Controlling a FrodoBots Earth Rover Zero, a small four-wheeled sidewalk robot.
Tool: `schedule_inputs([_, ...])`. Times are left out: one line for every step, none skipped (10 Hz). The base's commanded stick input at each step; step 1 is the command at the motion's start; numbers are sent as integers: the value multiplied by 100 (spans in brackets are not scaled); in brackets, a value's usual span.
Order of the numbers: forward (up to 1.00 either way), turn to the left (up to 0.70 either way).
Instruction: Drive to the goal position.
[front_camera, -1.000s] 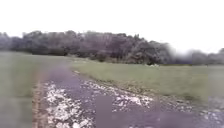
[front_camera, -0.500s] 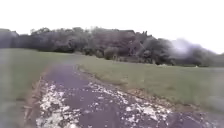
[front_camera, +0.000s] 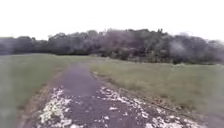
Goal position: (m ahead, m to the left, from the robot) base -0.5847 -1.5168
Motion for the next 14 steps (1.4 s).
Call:
schedule_inputs([70, 35])
schedule_inputs([70, 35])
schedule_inputs([70, 35])
schedule_inputs([70, 35])
schedule_inputs([70, 35])
schedule_inputs([70, 35])
schedule_inputs([70, 35])
schedule_inputs([70, 35])
schedule_inputs([70, 35])
schedule_inputs([70, 35])
schedule_inputs([70, 35])
schedule_inputs([70, 32])
schedule_inputs([70, 23])
schedule_inputs([70, 14])
